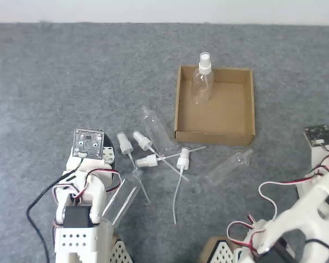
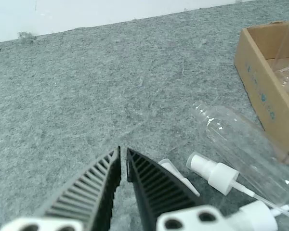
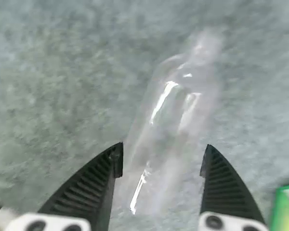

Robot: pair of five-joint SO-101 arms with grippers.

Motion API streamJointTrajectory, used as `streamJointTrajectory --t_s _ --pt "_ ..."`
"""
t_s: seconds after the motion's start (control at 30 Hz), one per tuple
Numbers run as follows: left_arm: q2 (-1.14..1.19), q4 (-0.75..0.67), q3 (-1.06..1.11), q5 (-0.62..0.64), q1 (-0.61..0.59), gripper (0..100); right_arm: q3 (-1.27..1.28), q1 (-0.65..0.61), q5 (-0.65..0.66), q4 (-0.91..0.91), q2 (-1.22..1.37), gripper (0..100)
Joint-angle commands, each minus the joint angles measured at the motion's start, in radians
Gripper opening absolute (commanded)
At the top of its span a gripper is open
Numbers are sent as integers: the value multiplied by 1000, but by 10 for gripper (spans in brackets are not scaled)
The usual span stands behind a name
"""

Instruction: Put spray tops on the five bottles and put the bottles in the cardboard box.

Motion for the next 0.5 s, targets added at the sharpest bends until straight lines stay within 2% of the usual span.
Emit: streamJointTrajectory --t_s 0.0,0.13,0.27,0.47 --pt "-17 5 -39 -5 3 13 -2 -2 12 -31 -96 210" --pt "-17 5 -39 -5 3 13 -8 -28 12 61 -133 210" --pt "-17 5 -39 -5 3 13 -64 -33 -48 27 -105 210" --pt "-17 5 -39 -5 3 13 -275 -27 -83 33 139 210"
